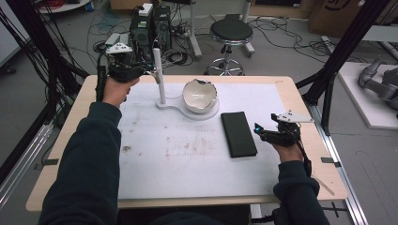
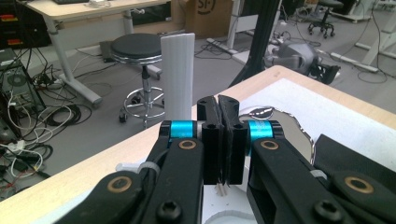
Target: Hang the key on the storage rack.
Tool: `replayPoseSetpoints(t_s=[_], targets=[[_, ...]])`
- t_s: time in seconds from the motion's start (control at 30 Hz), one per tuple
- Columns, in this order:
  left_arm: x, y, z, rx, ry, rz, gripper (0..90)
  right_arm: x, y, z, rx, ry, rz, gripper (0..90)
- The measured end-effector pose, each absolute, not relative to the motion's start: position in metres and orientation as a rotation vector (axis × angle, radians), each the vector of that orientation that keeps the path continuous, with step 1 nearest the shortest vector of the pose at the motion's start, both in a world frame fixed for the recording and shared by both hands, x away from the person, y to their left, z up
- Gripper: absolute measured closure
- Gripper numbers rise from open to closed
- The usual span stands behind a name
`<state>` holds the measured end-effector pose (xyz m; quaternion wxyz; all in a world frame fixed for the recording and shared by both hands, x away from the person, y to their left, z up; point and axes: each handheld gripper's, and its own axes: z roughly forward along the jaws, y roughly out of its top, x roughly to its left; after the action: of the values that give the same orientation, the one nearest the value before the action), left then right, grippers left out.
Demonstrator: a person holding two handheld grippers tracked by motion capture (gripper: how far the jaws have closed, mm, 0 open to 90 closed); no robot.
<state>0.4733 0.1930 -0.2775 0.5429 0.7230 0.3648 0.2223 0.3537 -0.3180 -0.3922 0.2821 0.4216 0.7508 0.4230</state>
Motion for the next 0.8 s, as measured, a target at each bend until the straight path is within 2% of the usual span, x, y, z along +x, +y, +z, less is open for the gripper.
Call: replayPoseSetpoints(t_s=[0.13, 0.17, 0.2, 0.27, 0.3, 0.4, 0.53, 0.57, 0.63, 0.8], targets=[[0.472, 0.197, -0.281, 1.724, 0.917, 0.582, 86.7, 0.354, -0.318, -0.392, 1.127, 2.011, 1.134, 21.0], [0.471, 0.199, -0.282, 1.717, 0.931, 0.596, 79.6, 0.353, -0.317, -0.392, 1.127, 2.014, 1.133, 21.0], [0.470, 0.201, -0.283, 1.709, 0.940, 0.607, 79.6, 0.353, -0.317, -0.392, 1.127, 2.014, 1.133, 21.0], [0.467, 0.205, -0.287, 1.704, 0.952, 0.616, 66.7, 0.354, -0.317, -0.392, 1.123, 2.015, 1.131, 21.0], [0.465, 0.207, -0.289, 1.692, 0.958, 0.628, 66.7, 0.354, -0.317, -0.392, 1.123, 2.015, 1.131, 21.0], [0.453, 0.214, -0.298, 1.655, 0.935, 0.615, 46.9, 0.354, -0.316, -0.393, 1.126, 2.023, 1.125, 21.0], [0.433, 0.219, -0.311, 1.628, 0.915, 0.609, 25.5, 0.355, -0.315, -0.394, 1.121, 2.032, 1.125, 21.0], [0.428, 0.220, -0.315, 1.621, 0.920, 0.616, 25.5, 0.355, -0.315, -0.394, 1.121, 2.032, 1.125, 21.0], [0.416, 0.222, -0.322, 1.607, 0.911, 0.619, 18.8, 0.357, -0.314, -0.395, 1.119, 2.040, 1.120, 21.0], [0.399, 0.226, -0.339, 1.611, 0.916, 0.645, 18.5, 0.360, -0.311, -0.396, 1.114, 2.060, 1.111, 21.0]])
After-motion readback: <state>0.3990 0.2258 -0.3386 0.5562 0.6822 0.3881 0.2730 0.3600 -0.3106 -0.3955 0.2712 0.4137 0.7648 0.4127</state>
